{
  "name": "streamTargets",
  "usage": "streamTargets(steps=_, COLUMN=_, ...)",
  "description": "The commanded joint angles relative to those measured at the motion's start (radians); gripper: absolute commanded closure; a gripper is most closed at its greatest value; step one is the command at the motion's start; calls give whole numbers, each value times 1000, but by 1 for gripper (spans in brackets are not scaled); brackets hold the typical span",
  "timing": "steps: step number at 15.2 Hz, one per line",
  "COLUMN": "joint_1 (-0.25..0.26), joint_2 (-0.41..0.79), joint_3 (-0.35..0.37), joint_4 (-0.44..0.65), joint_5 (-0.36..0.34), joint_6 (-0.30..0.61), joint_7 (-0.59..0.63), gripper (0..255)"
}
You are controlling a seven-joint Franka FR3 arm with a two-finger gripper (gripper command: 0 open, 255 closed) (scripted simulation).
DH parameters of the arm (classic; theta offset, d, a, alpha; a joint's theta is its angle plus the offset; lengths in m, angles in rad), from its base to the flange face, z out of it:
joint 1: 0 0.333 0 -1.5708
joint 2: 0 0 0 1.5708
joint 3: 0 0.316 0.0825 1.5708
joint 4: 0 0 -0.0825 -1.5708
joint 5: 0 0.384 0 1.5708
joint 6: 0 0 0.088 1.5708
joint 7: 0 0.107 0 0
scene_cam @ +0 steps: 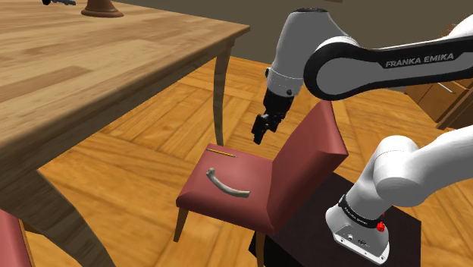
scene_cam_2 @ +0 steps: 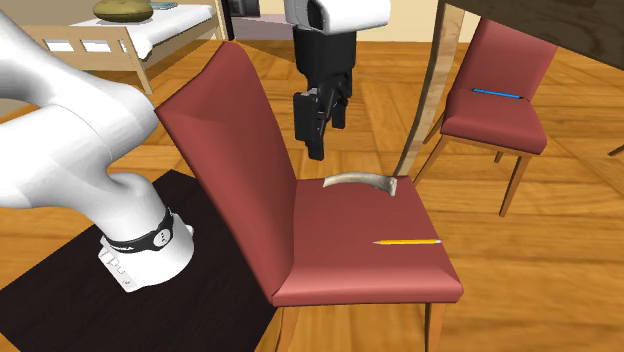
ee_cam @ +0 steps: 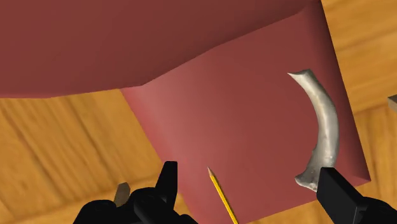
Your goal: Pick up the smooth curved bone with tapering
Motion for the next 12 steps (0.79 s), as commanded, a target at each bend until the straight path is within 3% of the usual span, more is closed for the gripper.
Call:
streamTargets(steps=1, joint_1=3, joint_2=53, joint_3=34, joint_4=-3, joint_5=5, joint_6=66, joint_7=25, gripper=0)
streamTargets(steps=7, joint_1=2, joint_2=241, joint_3=157, joint_4=17, joint_5=-12, joint_6=255, joint_7=134, gripper=0)
streamTargets(steps=12, joint_1=-22, joint_2=433, joint_3=260, joint_4=72, joint_5=-107, joint_6=396, joint_7=267, gripper=0)
